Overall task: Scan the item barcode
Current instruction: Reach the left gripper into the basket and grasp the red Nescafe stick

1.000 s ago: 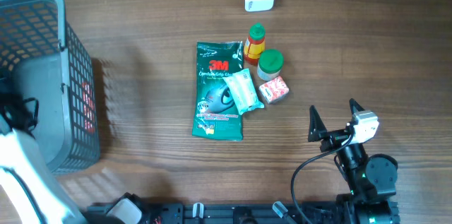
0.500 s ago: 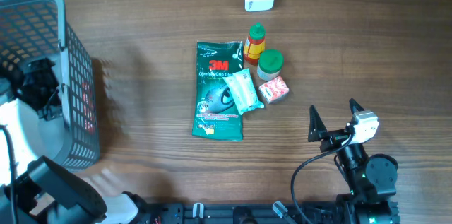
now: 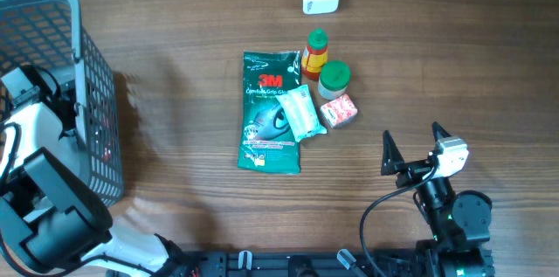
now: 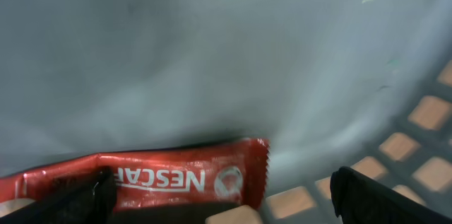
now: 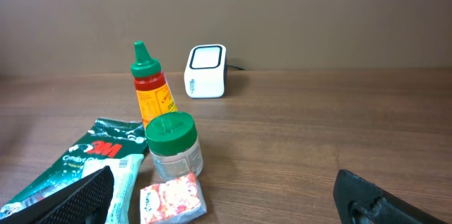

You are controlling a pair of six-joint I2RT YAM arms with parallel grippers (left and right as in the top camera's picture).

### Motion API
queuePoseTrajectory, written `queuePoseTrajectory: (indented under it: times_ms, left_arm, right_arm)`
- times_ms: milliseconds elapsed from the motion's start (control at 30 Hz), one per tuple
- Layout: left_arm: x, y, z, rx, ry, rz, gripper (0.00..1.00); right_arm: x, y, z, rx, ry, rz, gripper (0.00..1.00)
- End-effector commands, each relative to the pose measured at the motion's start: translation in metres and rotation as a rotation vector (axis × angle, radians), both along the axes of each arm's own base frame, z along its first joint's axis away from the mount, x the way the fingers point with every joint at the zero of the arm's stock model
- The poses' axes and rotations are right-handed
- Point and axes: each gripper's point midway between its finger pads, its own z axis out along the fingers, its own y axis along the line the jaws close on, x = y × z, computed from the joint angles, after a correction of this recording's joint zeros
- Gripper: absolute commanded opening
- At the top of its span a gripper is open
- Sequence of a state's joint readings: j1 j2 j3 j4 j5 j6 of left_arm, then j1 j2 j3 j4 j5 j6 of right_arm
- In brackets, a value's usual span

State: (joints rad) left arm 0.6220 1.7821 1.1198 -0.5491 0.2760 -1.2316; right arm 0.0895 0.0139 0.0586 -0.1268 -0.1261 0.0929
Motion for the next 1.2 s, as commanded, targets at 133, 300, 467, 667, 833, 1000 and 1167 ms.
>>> queuePoseTrajectory:
  times_ms: [133,300,467,667,833,1000,1167]
  left_arm:
    - [-0.014,0.004,-0.029,0.007,0.099,0.003,1.00]
    - [-0.026,0.036,-0.016,0.091,0.092,0.005,1.00]
    - [-0.044,0.072,0.020,0.150,0.061,0.063,1.00]
    - [-0.059,0.087,0.059,0.230,0.016,0.047,1.00]
    - [-0.051,0.090,0.105,0.411,-0.051,-0.163,1.00]
    - [-0.053,0.090,0.130,0.618,-0.026,-0.434,1.00]
    - [-0.051,0.075,0.117,0.654,0.019,-0.669,1.00]
  right_arm:
    - [0.000,-0.002,0.001,0.013,-0.002,-0.012,1.00]
    - [0.000,-0.002,0.001,0.013,-0.002,-0.012,1.00]
    - [0.000,-0.002,0.001,0.013,-0.002,-0.012,1.00]
    - [0.001,-0.002,0.001,0.013,-0.001,-0.012,1.00]
    - [0.001,-0.002,0.001,0.013,-0.001,-0.012,1.00]
    - [0.001,-0.002,0.001,0.013,-0.001,-0.012,1.00]
    - [0.001,-0.002,0.001,0.013,-0.001,-0.012,1.00]
